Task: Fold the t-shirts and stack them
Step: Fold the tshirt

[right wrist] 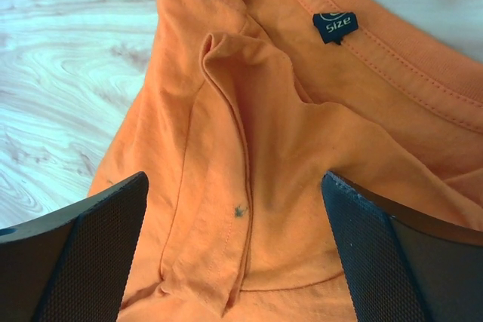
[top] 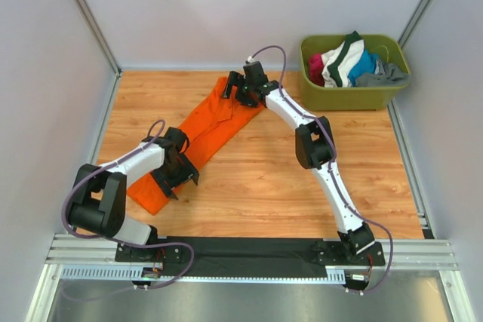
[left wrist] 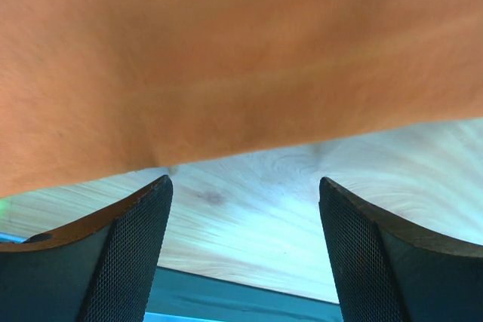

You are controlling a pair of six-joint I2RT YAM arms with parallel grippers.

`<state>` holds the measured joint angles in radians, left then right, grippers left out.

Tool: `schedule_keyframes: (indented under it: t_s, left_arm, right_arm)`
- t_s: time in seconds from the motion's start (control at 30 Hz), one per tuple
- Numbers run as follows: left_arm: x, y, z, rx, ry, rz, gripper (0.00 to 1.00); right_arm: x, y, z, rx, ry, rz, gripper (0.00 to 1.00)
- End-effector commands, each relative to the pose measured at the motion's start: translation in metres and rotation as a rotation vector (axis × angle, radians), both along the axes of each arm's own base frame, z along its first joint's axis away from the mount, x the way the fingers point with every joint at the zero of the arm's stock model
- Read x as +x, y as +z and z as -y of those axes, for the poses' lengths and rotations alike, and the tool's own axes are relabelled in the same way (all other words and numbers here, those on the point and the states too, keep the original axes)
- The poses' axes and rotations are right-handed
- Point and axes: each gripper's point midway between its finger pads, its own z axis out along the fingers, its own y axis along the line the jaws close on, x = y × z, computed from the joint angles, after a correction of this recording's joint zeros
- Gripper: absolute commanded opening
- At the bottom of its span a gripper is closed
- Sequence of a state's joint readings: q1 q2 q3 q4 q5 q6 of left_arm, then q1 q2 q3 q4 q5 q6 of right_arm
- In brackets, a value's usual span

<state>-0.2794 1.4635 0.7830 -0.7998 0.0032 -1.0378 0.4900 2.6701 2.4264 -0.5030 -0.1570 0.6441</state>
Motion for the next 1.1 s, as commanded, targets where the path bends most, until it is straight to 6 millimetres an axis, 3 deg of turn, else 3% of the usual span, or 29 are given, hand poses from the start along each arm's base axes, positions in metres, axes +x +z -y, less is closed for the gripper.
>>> schedule_keyframes:
  t_s: [0.0,0.1,0.17,0.2,0.27,0.3,0.37,0.4,0.47,0.5,0.53,0.6,0.63,0.7,0.83,1.07]
  left_arm:
    - [0.0,0.002,0.005,-0.001,-0.025,0.008,0.85]
    - [0.013,0.02,-0.003,0.047,-0.07,0.073,0.85]
    - [0.032,0.039,-0.013,0.112,-0.079,0.146,0.85]
    - [0.04,0.045,-0.022,0.166,-0.086,0.177,0.86]
    - [0.057,0.059,-0.027,0.211,-0.085,0.225,0.87]
    - [0.062,0.057,-0.032,0.24,-0.092,0.218,0.88]
    - [0.073,0.051,-0.032,0.244,-0.099,0.204,0.88]
    - [0.075,0.047,-0.033,0.239,-0.098,0.196,0.88]
    - [0.079,0.039,-0.034,0.239,-0.102,0.189,0.88]
    - [0.08,0.034,-0.035,0.226,-0.095,0.177,0.88]
    - [0.081,0.031,-0.034,0.213,-0.097,0.179,0.88]
    - [0.086,0.025,-0.035,0.191,-0.083,0.202,0.88]
    - [0.087,0.024,-0.035,0.185,-0.085,0.208,0.88]
    - [0.092,0.021,-0.035,0.179,-0.083,0.217,0.88]
    - [0.092,0.012,-0.027,0.14,-0.092,0.194,0.87]
    - [0.078,-0.008,-0.018,0.088,-0.09,0.13,0.85]
  right_arm:
    - [-0.009,-0.049,-0.003,-0.04,-0.003,-0.077,1.0]
    - [0.001,-0.029,-0.006,-0.009,0.0,-0.027,1.0]
    - [0.01,0.005,-0.008,0.027,0.013,0.043,1.0]
    - [0.018,0.04,-0.009,0.053,0.017,0.117,1.0]
    - [0.024,0.077,-0.006,0.068,0.01,0.189,1.0]
    - [0.025,0.112,-0.003,0.08,0.012,0.251,1.0]
    - [0.023,0.143,0.001,0.088,0.001,0.3,1.0]
    - [0.019,0.17,0.004,0.102,-0.004,0.335,1.0]
    - [0.011,0.174,0.01,0.089,-0.016,0.321,1.0]
    - [0.005,0.191,0.014,0.096,-0.02,0.337,1.0]
    - [-0.001,0.177,0.016,0.077,-0.019,0.301,1.0]
    - [-0.012,0.182,0.019,0.073,-0.014,0.29,1.0]
    - [-0.02,0.16,0.02,0.049,-0.008,0.243,1.0]
    - [-0.027,0.149,0.021,0.04,-0.007,0.217,1.0]
    - [-0.037,0.101,0.017,-0.005,-0.002,0.114,1.0]
    - [-0.041,0.035,0.008,-0.035,0.029,-0.01,0.99]
